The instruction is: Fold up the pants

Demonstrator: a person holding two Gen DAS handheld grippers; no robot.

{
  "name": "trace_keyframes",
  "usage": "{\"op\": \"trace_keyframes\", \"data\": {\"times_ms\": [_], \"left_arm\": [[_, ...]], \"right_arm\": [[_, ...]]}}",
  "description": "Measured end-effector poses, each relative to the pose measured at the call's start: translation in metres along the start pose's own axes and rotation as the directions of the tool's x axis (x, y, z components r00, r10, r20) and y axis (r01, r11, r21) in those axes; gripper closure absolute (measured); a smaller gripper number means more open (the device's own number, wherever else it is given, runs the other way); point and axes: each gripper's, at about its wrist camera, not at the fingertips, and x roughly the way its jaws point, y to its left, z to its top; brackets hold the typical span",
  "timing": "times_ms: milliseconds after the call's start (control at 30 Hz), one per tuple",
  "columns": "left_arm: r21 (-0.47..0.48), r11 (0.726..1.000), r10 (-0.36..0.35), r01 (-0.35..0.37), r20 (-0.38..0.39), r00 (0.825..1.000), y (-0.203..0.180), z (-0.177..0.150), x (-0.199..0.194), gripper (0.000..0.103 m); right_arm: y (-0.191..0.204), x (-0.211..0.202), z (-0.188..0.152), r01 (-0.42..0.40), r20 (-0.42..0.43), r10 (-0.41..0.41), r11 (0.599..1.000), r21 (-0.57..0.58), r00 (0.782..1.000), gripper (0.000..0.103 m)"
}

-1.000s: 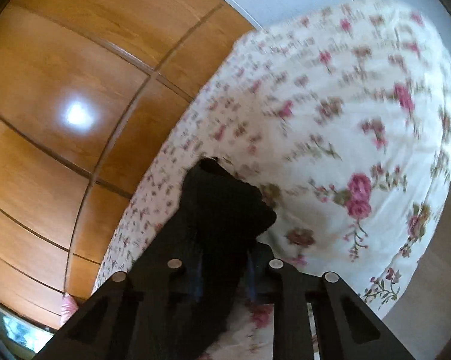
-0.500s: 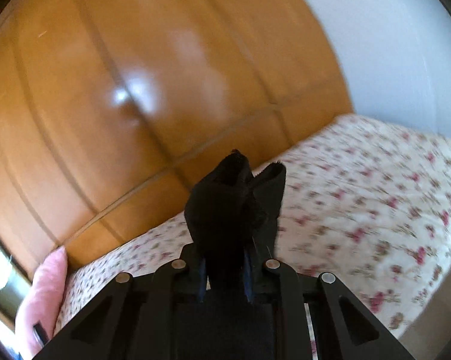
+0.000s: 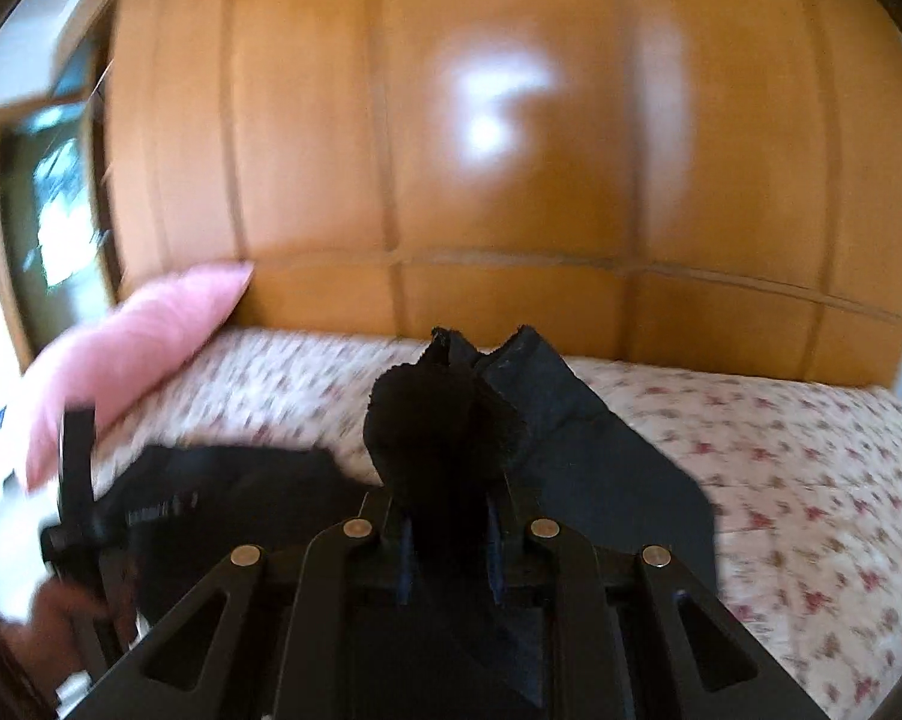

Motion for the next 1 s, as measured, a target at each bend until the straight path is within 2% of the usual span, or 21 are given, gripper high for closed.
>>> {"op": "trace_keyframes", "data": {"times_ms": [133, 233, 367, 433, 467, 500, 533, 567, 667, 767, 833, 867, 933, 1000], "left_arm": [[0.006, 1.0, -0.004, 0.004, -0.001, 1.0, 0.002, -0.001, -0.005, 0.055], [0.016, 1.0, -0.004, 0.003, 0.004, 1.0, 0.001, -0.001, -0.007, 0.055], [0.016, 1.0, -0.007, 0.007, -0.001, 1.0, 0.001, -0.003, -0.007, 0.055], [0.01, 1.0, -0.017, 0.017, -0.009, 1.0, -0.001, -0.004, -0.006, 0.055], [0.013, 1.0, -0.023, 0.023, -0.011, 1.0, -0.002, -0.005, -0.006, 0.055], [0.022, 0.999, -0.024, 0.024, -0.009, 1.0, -0.005, -0.006, -0.006, 0.055], [0.032, 0.999, -0.027, 0.027, -0.006, 1.0, -0.008, -0.007, -0.007, 0.055], [0.039, 0.999, -0.036, 0.036, -0.007, 0.999, -0.011, -0.008, -0.009, 0.055], [0.051, 0.994, -0.091, 0.092, -0.018, 0.996, -0.022, -0.011, -0.014, 0.055], [0.081, 0.984, -0.157, 0.158, -0.018, 0.987, -0.042, -0.013, -0.021, 0.055], [0.127, 0.97, -0.204, 0.205, -0.022, 0.979, -0.062, -0.014, -0.025, 0.055], [0.151, 0.962, -0.227, 0.229, -0.029, 0.973, -0.071, -0.015, -0.026, 0.055], [0.212, 0.943, -0.253, 0.257, -0.049, 0.966, -0.094, -0.018, -0.025, 0.055], [0.265, 0.93, -0.244, 0.256, -0.079, 0.967, -0.113, -0.021, -0.017, 0.055]], "right_arm": [[0.032, 0.036, -0.025, -0.077, -0.09, 0.068, 0.992, -0.098, 0.994, 0.085], [0.046, 0.062, -0.048, -0.138, -0.191, 0.107, 0.978, -0.154, 0.976, 0.085], [0.05, 0.077, -0.073, -0.171, -0.287, 0.112, 0.967, -0.188, 0.951, 0.083], [0.048, 0.077, -0.081, -0.197, -0.311, 0.135, 0.964, -0.176, 0.941, 0.077], [0.046, 0.076, -0.081, -0.213, -0.313, 0.155, 0.964, -0.16, 0.937, 0.069], [0.043, 0.074, -0.082, -0.245, -0.323, 0.193, 0.961, -0.13, 0.926, 0.057], [0.04, 0.072, -0.082, -0.279, -0.333, 0.232, 0.955, -0.099, 0.914, 0.054], [0.032, 0.067, -0.081, -0.329, -0.334, 0.297, 0.943, -0.044, 0.895, 0.052], [0.011, 0.046, -0.076, -0.381, -0.289, 0.38, 0.923, 0.053, 0.879, 0.053], [-0.026, 0.021, -0.065, -0.342, -0.181, 0.36, 0.931, 0.125, 0.915, 0.053], [-0.053, 0.009, -0.058, -0.249, -0.13, 0.27, 0.956, 0.156, 0.954, 0.053], [-0.071, 0.004, -0.056, -0.171, -0.115, 0.193, 0.969, 0.176, 0.974, 0.053], [-0.09, 0.002, -0.056, -0.078, -0.118, 0.102, 0.978, 0.193, 0.988, 0.057], [-0.106, 0.007, -0.061, -0.01, -0.159, 0.043, 0.979, 0.205, 0.986, 0.068]]}}
